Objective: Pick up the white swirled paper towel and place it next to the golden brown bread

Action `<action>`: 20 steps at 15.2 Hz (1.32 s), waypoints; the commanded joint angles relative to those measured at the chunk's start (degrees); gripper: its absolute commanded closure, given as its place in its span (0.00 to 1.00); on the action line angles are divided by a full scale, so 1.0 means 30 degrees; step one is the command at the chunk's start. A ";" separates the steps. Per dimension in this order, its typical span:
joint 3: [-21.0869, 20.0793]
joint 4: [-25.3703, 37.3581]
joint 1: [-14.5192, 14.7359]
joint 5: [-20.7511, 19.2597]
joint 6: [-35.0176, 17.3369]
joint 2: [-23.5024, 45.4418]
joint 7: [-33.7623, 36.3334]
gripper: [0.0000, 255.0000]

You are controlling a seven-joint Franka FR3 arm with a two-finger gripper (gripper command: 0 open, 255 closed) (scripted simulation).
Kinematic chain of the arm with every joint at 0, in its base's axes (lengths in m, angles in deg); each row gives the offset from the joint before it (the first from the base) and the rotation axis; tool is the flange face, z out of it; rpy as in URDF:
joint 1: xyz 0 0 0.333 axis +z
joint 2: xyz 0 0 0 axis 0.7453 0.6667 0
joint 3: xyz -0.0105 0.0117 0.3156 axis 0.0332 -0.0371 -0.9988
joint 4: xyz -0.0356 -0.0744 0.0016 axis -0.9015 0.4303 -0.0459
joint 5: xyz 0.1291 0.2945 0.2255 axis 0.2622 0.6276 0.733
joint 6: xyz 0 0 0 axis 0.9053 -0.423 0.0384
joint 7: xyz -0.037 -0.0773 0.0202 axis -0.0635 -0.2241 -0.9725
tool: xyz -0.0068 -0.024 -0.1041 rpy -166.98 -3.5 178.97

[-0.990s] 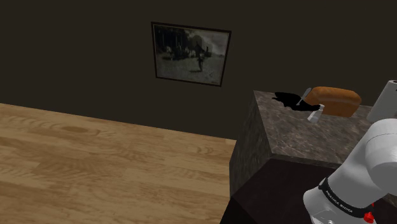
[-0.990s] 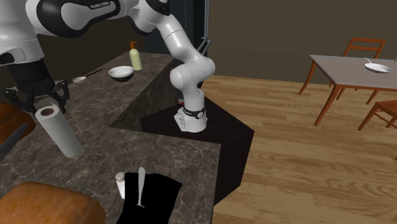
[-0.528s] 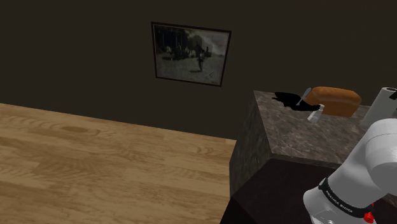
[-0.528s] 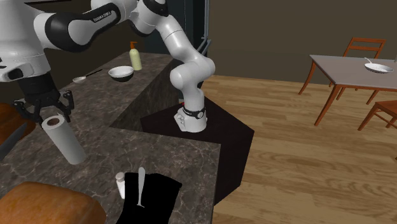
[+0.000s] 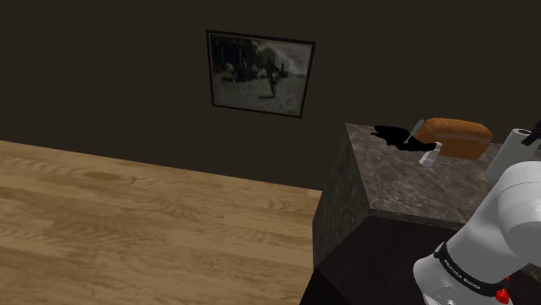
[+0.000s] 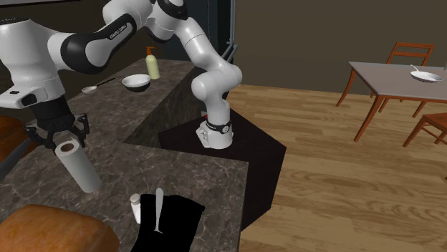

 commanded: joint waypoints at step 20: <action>-0.1566 0.1097 -0.0722 0.0909 0.1690 0.0282 -0.0480 0.00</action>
